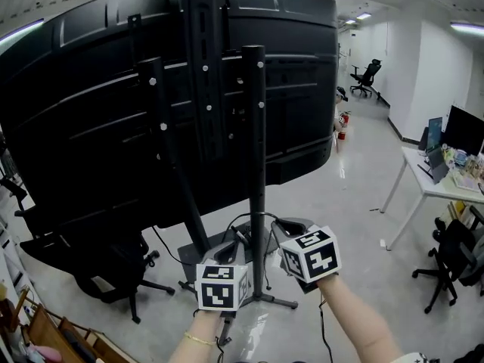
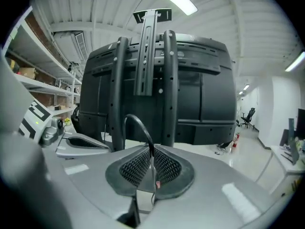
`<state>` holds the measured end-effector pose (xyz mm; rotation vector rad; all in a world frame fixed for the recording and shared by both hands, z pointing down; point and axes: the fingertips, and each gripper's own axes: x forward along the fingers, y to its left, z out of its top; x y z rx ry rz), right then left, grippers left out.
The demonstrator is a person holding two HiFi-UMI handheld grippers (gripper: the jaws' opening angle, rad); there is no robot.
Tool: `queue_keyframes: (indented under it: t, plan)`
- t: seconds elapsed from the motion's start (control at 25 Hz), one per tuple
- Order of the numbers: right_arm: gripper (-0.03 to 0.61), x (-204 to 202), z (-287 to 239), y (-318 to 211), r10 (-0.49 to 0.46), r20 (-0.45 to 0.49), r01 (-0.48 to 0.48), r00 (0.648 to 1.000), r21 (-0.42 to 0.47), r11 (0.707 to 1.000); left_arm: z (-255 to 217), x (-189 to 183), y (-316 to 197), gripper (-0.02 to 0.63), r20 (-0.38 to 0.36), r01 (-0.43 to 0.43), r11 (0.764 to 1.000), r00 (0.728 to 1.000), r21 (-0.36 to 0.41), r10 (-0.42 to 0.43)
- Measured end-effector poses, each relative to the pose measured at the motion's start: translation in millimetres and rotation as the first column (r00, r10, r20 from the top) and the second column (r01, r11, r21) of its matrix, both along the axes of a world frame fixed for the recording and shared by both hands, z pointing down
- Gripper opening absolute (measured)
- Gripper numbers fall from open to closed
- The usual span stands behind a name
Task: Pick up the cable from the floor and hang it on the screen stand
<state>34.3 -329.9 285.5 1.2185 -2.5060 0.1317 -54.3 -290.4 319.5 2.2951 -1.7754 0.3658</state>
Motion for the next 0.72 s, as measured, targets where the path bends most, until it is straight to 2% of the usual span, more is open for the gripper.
queue_keyframes:
  t: [0.32,0.6,0.72]
  plan:
    - [0.018,5.9,-114.0,-47.1,-0.026,0.099,0.012,0.995,0.140,0.990,-125.5,2.8,-61.4,0.006,0.043,0.041,0.980,0.998,0.197,-0.050]
    - [0.018,8.0,-256.0,-80.4,-0.065,0.138,0.022,0.988,0.290,0.957,-256.7,-6.9,-99.0,0.006,0.109,0.043,0.925,0.990,0.378,-0.090]
    - [0.018,10.1,-300.0,-104.2,-0.061,0.139,0.016,0.988,0.303,0.953,-304.2,-5.7,-119.4,0.006,0.119,0.045,0.900,0.987,0.434,-0.107]
